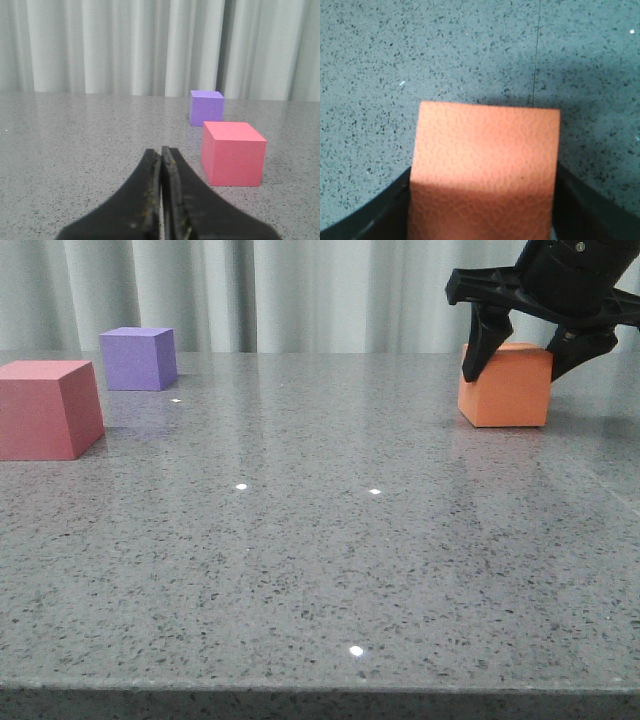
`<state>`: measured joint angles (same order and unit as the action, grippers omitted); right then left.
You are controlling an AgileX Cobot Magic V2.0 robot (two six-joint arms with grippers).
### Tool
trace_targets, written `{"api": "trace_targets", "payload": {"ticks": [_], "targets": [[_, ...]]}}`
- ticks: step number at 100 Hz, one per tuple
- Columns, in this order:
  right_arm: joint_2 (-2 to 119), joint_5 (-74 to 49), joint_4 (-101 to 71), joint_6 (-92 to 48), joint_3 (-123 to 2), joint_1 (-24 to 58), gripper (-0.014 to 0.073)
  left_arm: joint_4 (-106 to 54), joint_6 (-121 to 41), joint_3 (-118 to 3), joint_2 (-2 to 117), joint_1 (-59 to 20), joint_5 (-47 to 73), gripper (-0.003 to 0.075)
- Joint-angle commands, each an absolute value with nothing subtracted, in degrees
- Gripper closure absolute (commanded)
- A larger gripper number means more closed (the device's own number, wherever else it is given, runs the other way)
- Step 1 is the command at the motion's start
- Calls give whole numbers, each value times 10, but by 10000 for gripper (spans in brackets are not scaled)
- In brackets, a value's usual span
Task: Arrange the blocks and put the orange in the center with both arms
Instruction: 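Lower the open right gripper over the orange cube and close it, then lift the orange cube and carry it toward the purple cube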
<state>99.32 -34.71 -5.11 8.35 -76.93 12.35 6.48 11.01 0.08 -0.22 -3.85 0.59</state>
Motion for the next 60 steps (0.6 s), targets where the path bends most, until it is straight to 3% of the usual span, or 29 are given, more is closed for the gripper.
{"api": "trace_targets", "payload": {"ticks": [1,28,60], "targets": [[968,-321,-54,81,-788,123,284,59,113,26,-23,-37,-38,741],[967,-346,-64,81,-805,133,286,59,113,26,-23,-37,-38,741],[1003,-358,-39,169,-923,247,286,59,113,26,-23,-37,-38,741]]}}
